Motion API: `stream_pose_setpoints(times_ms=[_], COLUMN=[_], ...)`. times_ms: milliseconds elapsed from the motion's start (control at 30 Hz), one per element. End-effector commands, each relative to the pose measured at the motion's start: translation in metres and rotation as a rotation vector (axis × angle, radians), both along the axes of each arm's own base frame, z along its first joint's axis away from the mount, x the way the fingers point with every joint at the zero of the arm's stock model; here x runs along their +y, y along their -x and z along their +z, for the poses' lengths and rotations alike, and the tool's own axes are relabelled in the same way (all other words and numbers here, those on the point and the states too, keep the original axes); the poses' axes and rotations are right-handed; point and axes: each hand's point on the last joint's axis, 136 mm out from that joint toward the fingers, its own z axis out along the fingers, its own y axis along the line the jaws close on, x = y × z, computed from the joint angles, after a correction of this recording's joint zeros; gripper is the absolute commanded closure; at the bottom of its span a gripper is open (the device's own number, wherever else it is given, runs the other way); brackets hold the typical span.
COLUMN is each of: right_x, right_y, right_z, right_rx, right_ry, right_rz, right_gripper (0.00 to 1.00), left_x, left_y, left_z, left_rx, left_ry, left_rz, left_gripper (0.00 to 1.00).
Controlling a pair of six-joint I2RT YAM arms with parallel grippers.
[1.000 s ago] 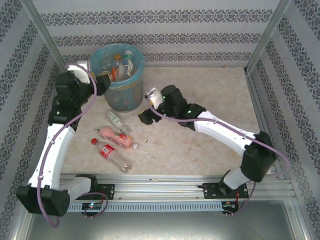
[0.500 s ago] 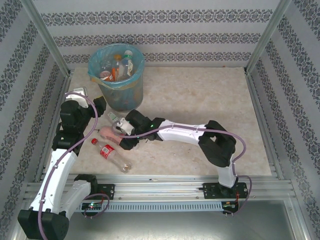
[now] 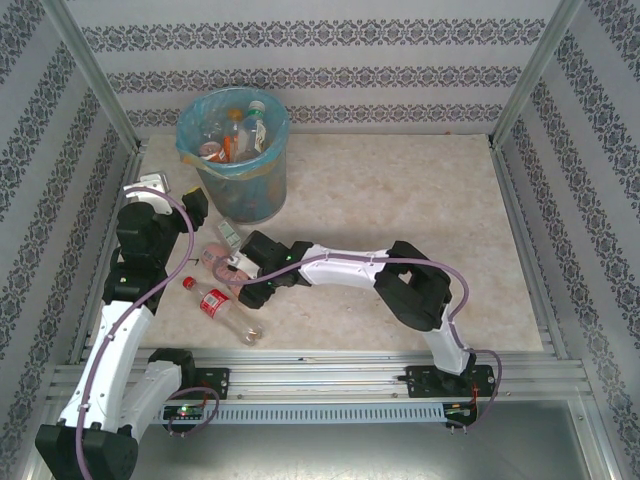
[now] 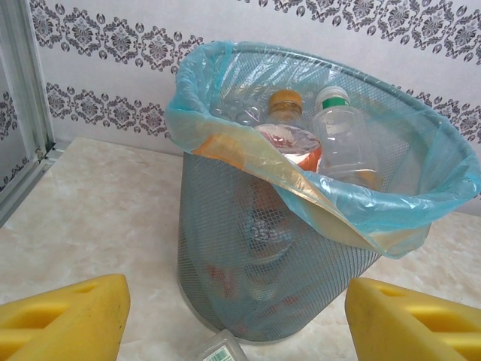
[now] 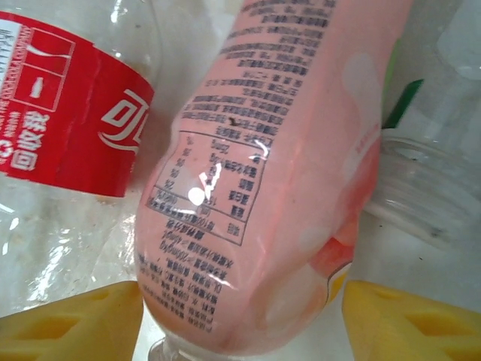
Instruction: Put the plastic bottles in the bin
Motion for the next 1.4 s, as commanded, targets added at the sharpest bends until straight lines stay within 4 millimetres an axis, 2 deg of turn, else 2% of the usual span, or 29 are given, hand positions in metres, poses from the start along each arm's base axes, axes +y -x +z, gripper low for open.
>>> stream_pose_setpoints(times_ms=[0, 167, 500, 700, 933, 1033, 1133, 1367], right_x=[0.006, 0.010, 0.006, -0.002, -0.016, -0.024, -0.031, -0.045], right_y=[-0.002, -0.005, -0.003, 0.001, 0.009, 0.012, 0.016, 0.027], right_z=[0.000, -0.007, -0.016, -0.014, -0.007, -0.004, -0.001, 0.009], right_rx=[-0.013, 0.011, 0.030, 0.033, 0.045, 0.046, 0.047, 0.043], right_ry=[0.026, 0.033, 0.062, 0.068, 0.066, 0.069, 0.070, 0.022], right_rz=[-0.020, -0.056, -0.065, -0.076, -0.089, -0.091, -0.094, -0.087], right_gripper=[0.28, 0.27, 0.28, 0.38, 0.55, 0.59, 0.68, 0.73], left_x=[0.000, 0.000, -0.001, 0.000, 0.001, 0.001, 0.001, 0.000], left_y=[0.001, 0.001, 0.001, 0.002, 0.004, 0.005, 0.006, 0.008], left_z=[0.012, 0.011, 0.013, 0.014, 0.021, 0.024, 0.027, 0.035], left_rx=[-0.056, -0.052, -0.054, -0.055, -0.066, -0.073, -0.077, -0.090], left_ry=[-0.010, -0.011, -0.012, -0.019, -0.027, -0.027, -0.023, -0.025], left_rz=[0.005, 0.002, -0.001, 0.003, 0.005, 0.006, 0.004, 0.001], left_gripper=[0.24, 0.24, 0.24, 0.24, 0.24, 0.24, 0.24, 0.24])
